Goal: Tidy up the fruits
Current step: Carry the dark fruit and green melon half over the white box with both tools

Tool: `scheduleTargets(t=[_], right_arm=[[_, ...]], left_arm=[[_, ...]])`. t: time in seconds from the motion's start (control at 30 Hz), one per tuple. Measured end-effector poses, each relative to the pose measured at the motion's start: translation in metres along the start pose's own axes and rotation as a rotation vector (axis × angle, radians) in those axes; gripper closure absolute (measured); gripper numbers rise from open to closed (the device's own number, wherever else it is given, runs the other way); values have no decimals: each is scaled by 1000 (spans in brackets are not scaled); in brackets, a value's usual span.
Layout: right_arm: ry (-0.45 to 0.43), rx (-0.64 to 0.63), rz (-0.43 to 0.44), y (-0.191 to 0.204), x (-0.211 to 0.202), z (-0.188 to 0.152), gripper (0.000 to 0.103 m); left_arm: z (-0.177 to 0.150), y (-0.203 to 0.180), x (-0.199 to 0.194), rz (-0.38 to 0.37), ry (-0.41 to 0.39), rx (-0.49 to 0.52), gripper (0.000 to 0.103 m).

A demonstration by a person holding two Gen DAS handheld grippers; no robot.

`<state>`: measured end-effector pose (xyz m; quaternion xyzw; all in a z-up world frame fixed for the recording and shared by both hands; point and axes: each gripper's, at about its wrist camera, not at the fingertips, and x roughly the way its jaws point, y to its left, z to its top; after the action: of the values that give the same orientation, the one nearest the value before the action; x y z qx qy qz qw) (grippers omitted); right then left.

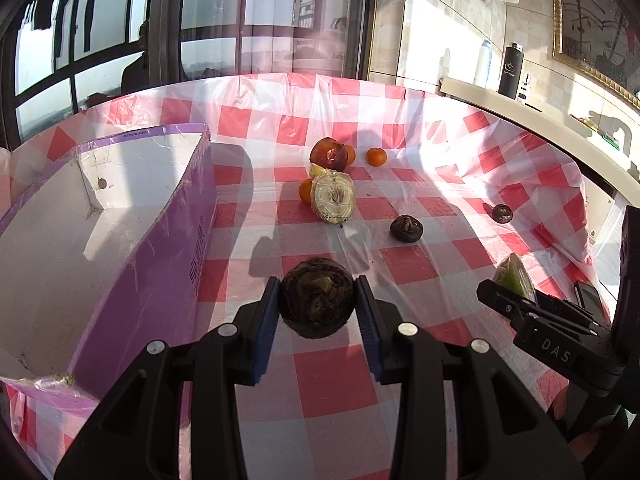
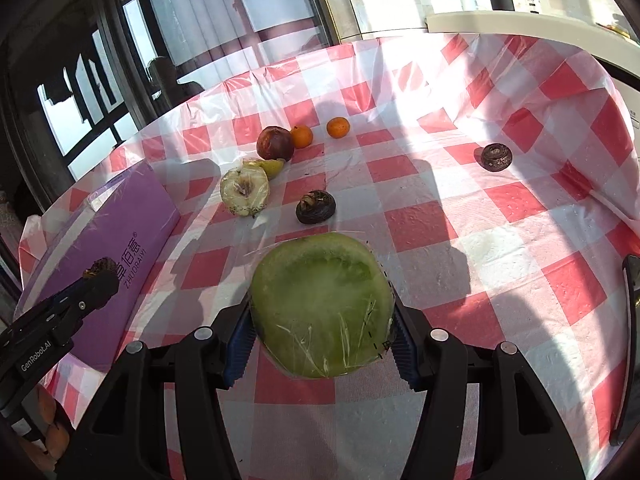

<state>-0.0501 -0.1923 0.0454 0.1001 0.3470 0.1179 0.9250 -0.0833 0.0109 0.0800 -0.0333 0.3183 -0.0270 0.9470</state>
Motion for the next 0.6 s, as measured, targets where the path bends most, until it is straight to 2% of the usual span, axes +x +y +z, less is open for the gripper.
scheduleTargets(t=[0.27, 0.6], right_arm=[[-29, -108, 131, 72, -10, 13, 46], [-79, -294, 268, 184, -11, 35, 46]], left_arm=[[18, 40, -47, 50, -107, -47, 65], [28, 138, -74, 232, -165, -154, 65]])
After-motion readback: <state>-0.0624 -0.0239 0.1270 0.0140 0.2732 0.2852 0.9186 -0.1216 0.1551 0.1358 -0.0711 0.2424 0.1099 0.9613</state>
